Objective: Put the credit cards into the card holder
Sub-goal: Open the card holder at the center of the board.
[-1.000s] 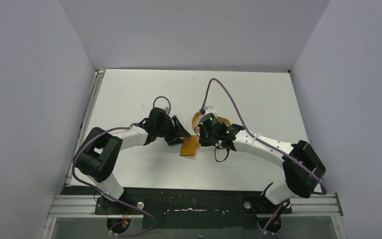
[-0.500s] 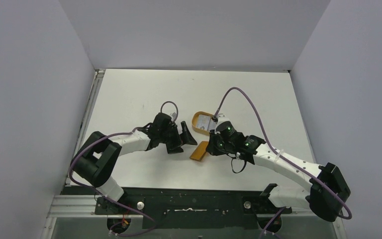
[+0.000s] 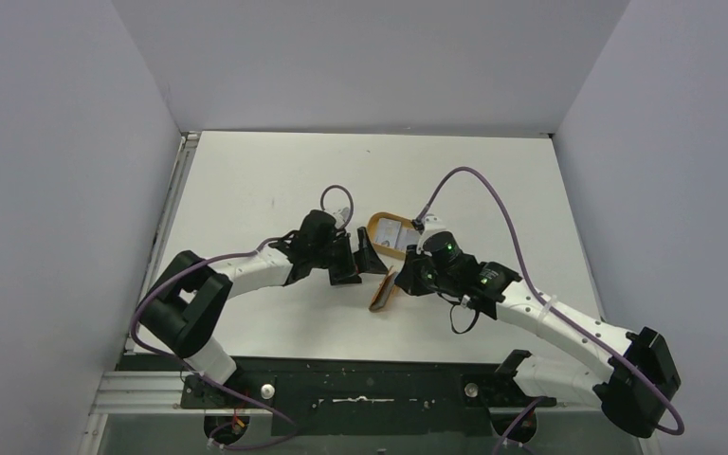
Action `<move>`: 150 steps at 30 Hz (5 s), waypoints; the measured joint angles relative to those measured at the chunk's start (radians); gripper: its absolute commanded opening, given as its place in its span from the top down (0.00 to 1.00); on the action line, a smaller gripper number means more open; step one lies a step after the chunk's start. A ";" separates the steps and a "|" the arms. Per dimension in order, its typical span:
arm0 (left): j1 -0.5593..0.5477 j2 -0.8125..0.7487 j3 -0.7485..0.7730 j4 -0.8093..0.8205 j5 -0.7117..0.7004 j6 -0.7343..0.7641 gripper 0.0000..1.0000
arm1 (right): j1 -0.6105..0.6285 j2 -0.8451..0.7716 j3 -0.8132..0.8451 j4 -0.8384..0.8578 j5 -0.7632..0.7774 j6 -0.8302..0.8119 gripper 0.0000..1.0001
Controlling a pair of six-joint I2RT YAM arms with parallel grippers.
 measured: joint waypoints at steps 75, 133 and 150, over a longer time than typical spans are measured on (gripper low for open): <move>-0.097 0.088 0.122 -0.023 0.019 0.067 0.43 | -0.105 -0.100 -0.206 -0.342 0.360 0.268 0.39; -0.243 0.493 0.602 -0.070 0.121 0.059 0.49 | -0.071 -0.106 -0.204 -0.154 0.050 0.064 0.82; -0.164 0.142 0.327 -0.102 0.016 0.046 0.30 | -0.168 0.024 -0.277 -0.005 0.107 0.115 0.69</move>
